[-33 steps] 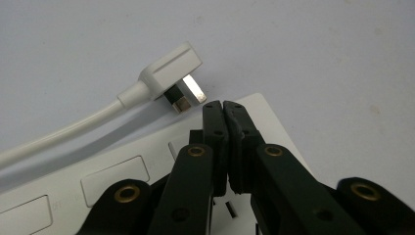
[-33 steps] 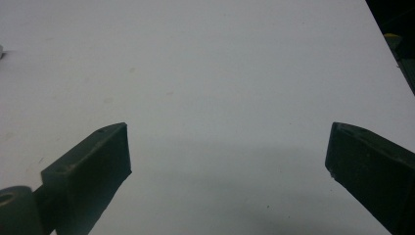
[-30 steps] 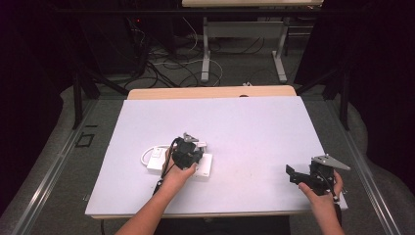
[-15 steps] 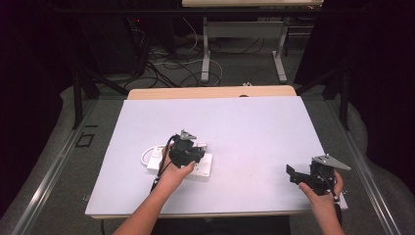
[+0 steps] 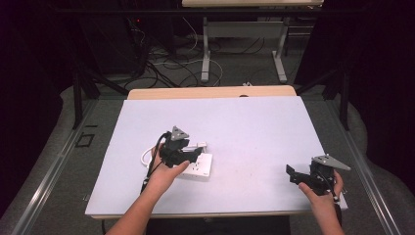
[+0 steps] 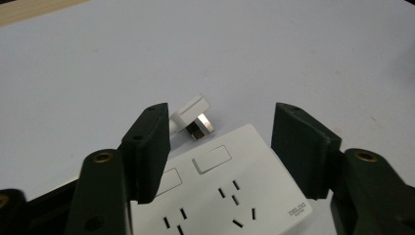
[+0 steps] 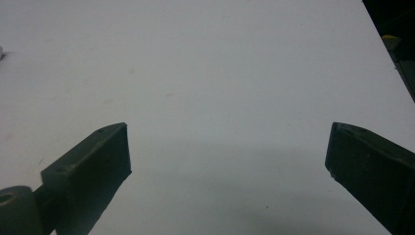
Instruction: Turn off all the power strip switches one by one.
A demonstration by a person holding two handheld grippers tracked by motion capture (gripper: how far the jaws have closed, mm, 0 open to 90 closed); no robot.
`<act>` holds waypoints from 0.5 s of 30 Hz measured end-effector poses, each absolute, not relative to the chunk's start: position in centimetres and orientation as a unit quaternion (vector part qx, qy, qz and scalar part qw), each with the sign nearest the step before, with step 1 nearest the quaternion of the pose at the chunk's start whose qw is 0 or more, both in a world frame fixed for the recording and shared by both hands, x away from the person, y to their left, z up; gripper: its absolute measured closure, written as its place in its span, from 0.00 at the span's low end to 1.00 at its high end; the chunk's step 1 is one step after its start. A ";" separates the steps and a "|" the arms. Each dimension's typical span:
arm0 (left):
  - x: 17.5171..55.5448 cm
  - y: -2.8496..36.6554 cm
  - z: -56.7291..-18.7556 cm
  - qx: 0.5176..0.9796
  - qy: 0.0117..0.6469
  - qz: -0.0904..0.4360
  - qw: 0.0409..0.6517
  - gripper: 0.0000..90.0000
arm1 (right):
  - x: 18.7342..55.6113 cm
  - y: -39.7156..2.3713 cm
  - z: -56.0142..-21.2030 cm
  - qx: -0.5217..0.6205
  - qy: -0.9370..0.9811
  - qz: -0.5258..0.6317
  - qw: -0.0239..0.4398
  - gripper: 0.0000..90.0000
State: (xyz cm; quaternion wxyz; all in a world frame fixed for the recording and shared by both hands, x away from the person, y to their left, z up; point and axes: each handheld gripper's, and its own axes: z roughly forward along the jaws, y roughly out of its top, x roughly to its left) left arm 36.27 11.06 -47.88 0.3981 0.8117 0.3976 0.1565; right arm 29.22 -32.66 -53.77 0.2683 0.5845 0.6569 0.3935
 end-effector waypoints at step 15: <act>34.6 17.3 -46.2 0.769 0.432 0.168 0.440 0.21 | 29.1 -32.6 -53.8 0.589 0.652 0.396 0.268 0.03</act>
